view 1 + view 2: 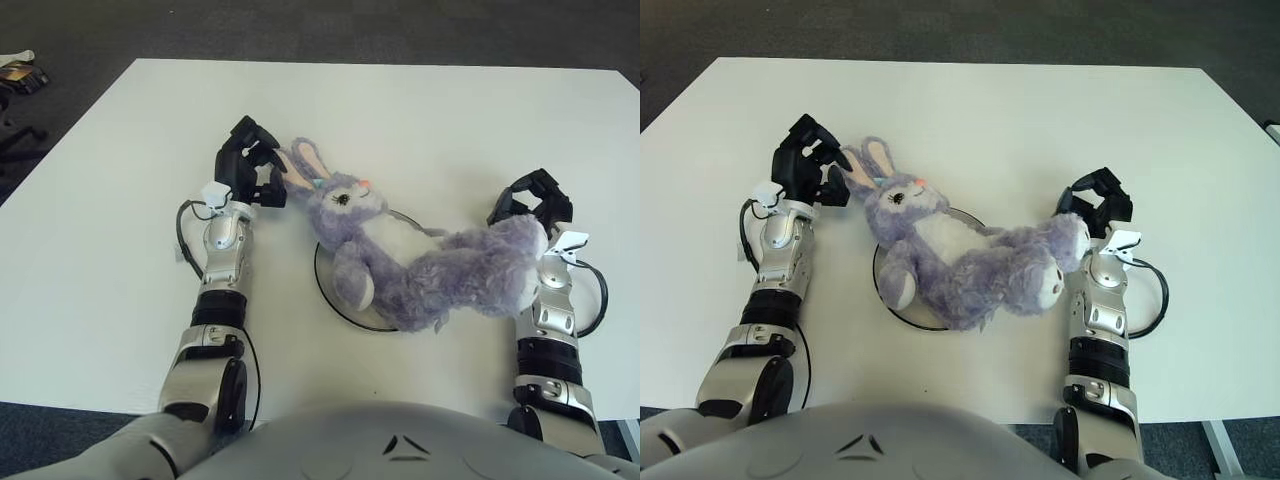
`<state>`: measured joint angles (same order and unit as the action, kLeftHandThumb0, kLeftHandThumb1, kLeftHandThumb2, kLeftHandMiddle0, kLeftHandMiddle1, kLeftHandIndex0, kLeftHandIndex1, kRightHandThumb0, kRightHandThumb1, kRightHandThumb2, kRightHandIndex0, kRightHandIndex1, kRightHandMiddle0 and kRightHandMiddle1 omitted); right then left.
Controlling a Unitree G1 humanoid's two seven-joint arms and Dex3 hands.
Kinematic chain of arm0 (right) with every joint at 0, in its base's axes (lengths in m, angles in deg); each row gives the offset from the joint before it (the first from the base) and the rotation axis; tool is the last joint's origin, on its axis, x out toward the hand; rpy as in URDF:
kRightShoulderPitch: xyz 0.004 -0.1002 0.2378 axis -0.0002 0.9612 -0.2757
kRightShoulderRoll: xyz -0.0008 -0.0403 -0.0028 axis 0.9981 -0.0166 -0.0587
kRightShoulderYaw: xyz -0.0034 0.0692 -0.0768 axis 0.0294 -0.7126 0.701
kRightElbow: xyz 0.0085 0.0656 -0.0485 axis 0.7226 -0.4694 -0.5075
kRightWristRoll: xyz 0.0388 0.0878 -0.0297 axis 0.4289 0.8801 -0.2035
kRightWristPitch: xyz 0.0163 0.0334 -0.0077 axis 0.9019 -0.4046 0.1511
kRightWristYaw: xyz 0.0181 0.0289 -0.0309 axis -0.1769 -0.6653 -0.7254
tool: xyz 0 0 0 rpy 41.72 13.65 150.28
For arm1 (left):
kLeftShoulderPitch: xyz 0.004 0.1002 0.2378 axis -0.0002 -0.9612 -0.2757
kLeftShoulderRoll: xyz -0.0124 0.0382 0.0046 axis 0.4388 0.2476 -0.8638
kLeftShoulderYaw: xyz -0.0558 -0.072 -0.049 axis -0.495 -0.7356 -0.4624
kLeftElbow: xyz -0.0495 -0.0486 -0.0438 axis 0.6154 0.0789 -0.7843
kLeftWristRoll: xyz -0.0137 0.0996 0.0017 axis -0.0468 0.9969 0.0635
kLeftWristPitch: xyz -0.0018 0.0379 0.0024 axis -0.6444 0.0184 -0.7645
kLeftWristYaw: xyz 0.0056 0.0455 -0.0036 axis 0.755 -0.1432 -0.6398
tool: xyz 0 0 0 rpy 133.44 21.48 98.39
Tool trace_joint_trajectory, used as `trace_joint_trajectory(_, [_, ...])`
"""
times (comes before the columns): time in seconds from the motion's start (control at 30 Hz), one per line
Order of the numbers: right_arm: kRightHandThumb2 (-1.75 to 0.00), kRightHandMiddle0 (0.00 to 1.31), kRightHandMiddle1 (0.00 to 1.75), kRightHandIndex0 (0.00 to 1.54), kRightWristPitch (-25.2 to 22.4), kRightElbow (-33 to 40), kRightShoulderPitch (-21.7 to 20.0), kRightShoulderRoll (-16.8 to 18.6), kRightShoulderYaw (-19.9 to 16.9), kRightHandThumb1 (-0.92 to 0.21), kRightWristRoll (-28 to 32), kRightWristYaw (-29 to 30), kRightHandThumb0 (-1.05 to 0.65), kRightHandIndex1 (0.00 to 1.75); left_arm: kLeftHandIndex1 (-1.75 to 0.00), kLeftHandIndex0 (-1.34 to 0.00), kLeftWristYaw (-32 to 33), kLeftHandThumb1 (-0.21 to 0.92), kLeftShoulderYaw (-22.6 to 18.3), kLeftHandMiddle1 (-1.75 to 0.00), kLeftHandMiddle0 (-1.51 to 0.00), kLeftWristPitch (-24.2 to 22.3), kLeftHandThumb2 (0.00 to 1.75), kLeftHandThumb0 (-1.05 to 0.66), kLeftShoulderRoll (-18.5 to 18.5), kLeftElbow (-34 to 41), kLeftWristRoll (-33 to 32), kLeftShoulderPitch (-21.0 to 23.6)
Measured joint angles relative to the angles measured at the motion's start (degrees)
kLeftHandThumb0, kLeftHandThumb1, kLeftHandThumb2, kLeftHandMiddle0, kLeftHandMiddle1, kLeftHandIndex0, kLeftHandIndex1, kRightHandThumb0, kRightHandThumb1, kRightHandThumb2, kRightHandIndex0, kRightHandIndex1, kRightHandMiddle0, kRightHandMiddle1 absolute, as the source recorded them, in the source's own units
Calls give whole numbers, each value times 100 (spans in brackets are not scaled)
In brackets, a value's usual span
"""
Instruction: Put the doll into the plate.
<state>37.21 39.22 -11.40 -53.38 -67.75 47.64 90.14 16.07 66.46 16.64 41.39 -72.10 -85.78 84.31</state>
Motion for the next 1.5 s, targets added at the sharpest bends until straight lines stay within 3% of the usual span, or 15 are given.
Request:
trace_joint_trajectory(0.3, [-146,71,175,137,-123,160,38,43,22,-20,1,1,-53,175,-166,-72,-41,-8,1,-175,-92,-81,175,-1,-43,268,-140,-128])
trace_joint_trajectory(0.63, [-147,72,175,135,-211,255,88,67,12,-19,11,0,-54,175,-171,-68,489,-7,-246,-175,-91,399,175,-1,-355,361,-161,-164])
trace_joint_trajectory(1.07, [-148,72,175,136,-254,312,116,68,6,-19,19,-1,-54,175,-172,-68,770,-7,-252,-175,-91,592,175,-1,-386,301,-9,-157])
trace_joint_trajectory(1.1, [-148,73,175,136,-263,322,120,70,7,-19,18,0,-54,175,-173,-70,768,2,-247,-175,-109,592,165,-20,-381,300,-7,-160])
trace_joint_trajectory(1.2, [-148,73,175,136,-302,357,130,74,9,-19,18,-1,-54,175,-174,-71,706,14,-235,-175,-131,593,153,-42,-339,282,-21,-194])
trace_joint_trajectory(1.5, [-149,73,175,136,-360,428,158,93,10,-18,33,-42,-54,175,-175,-72,510,18,-133,-175,-140,664,148,-53,-263,195,-4,-212])
